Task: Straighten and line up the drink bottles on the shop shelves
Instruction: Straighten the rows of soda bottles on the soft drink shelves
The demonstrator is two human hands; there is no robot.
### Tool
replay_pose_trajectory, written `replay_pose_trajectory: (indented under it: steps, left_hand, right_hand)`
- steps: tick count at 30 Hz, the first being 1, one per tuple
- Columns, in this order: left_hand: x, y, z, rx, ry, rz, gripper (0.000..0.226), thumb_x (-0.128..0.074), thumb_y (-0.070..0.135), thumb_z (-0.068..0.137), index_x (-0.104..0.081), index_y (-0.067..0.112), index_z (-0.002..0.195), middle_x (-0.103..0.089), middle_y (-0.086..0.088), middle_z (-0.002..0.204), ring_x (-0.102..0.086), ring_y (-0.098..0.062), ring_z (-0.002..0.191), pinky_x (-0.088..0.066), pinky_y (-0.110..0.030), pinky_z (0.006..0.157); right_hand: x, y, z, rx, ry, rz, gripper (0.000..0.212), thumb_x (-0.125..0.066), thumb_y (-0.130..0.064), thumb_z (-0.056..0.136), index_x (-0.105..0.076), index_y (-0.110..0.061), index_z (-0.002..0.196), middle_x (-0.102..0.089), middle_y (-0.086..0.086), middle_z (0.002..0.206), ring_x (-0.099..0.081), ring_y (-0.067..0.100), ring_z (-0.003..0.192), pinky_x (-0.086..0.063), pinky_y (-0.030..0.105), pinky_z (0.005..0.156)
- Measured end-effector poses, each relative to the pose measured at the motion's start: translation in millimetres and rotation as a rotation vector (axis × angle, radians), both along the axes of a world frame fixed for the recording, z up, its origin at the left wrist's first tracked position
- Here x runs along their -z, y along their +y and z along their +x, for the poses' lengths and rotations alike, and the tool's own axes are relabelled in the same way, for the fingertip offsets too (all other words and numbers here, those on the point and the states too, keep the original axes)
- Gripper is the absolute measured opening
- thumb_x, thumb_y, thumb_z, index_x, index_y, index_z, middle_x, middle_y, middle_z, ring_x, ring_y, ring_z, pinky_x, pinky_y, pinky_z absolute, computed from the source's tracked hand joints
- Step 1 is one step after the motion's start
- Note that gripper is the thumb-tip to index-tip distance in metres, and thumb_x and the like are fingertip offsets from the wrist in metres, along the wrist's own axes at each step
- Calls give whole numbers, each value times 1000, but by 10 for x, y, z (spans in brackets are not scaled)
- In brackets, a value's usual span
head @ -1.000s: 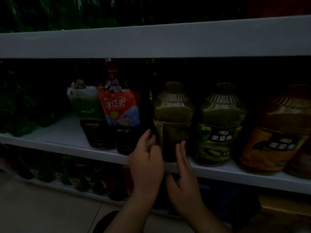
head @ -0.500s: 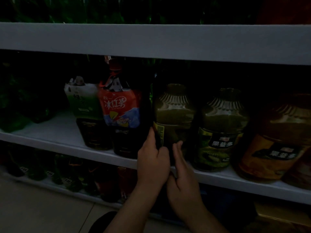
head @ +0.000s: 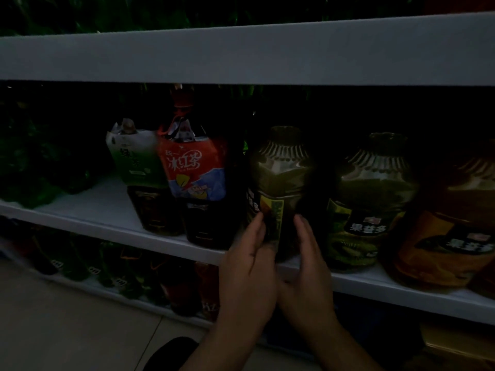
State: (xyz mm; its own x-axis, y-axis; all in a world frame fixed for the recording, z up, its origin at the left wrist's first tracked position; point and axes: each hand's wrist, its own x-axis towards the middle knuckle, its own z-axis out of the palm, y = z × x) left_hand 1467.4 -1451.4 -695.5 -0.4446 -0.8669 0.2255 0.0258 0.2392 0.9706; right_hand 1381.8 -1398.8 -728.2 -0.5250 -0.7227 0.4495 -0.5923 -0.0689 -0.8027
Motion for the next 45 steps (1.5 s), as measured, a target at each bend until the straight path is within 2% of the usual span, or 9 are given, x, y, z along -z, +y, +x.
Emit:
replay_pose_trajectory:
  steps: [2,5,11,14,18,22,26,37,45]
  left_hand:
    - [-44,-73,49,-32,-17,-21,36,-48,48,83,-51,67,113,-58,39,114,-52,15,110,-44,-5,84]
    - [-148,-313,111,-82,-17,-9,29,-48,43,83,-60,64,100,-71,20,97,-64,2,98,-50,-22,81]
    - [-352,-589,59,-94,-186,-128,37,-52,36,82,-64,32,117,-69,19,91,-61,2,89,-49,-25,76]
    - [-424,-609,67,-111,-214,-181,30,-53,18,90,-63,35,112,-62,25,97,-54,17,92,-48,-12,82]
    - [-460,-516,39,-47,-247,-220,47,-53,27,83,-39,66,105,-57,38,87,-52,22,85,-38,3,64]
    - [-400,-562,-106,88,-359,-69,74,-52,35,71,-26,42,140,-56,20,109,-54,0,93,-42,-15,74]
    - [-346,-545,-150,83,-267,94,64,-56,23,78,-39,38,137,-58,6,127,-55,-13,111,-46,-36,96]
    - [-161,-542,-16,61,-188,74,60,-45,23,68,-51,64,112,-63,32,105,-57,4,101,-47,-24,84]
    - [57,-597,111,149,7,180,67,-45,-5,83,-63,56,104,-65,25,113,-59,-1,112,-47,-26,95]
  right_hand:
    - [1,-84,106,82,105,26,93,-65,-46,81,3,-41,144,0,-24,152,-10,-4,138,-14,11,105]
    - [-48,-285,218,311,139,50,98,-46,-68,76,0,-23,149,-19,3,148,-24,18,131,-27,27,97]
    - [-54,-481,152,563,176,-26,87,-74,-40,75,-29,-9,143,-36,9,130,-36,26,117,-39,33,87]
    - [-28,-471,119,521,147,-48,82,-72,-31,78,-28,-8,144,-35,9,134,-35,26,120,-34,32,93]
    - [-29,-404,18,433,86,-88,78,-70,-22,83,-27,-13,147,-36,8,141,-38,20,126,-30,20,97]
    - [-21,-299,8,367,51,-95,68,-60,-19,91,-23,-19,149,-37,4,147,-34,10,130,-20,7,98]
    - [-34,-242,-22,294,71,-57,62,-49,-13,96,-19,-19,150,-37,4,148,-30,1,124,-13,-7,94]
    - [1,-224,-147,127,28,20,66,-41,-14,99,-1,-21,151,-20,2,156,-24,12,138,-16,12,103]
    - [45,-217,-128,204,30,-47,58,-45,-10,98,-19,-15,149,-33,4,150,-32,11,132,-19,9,103]
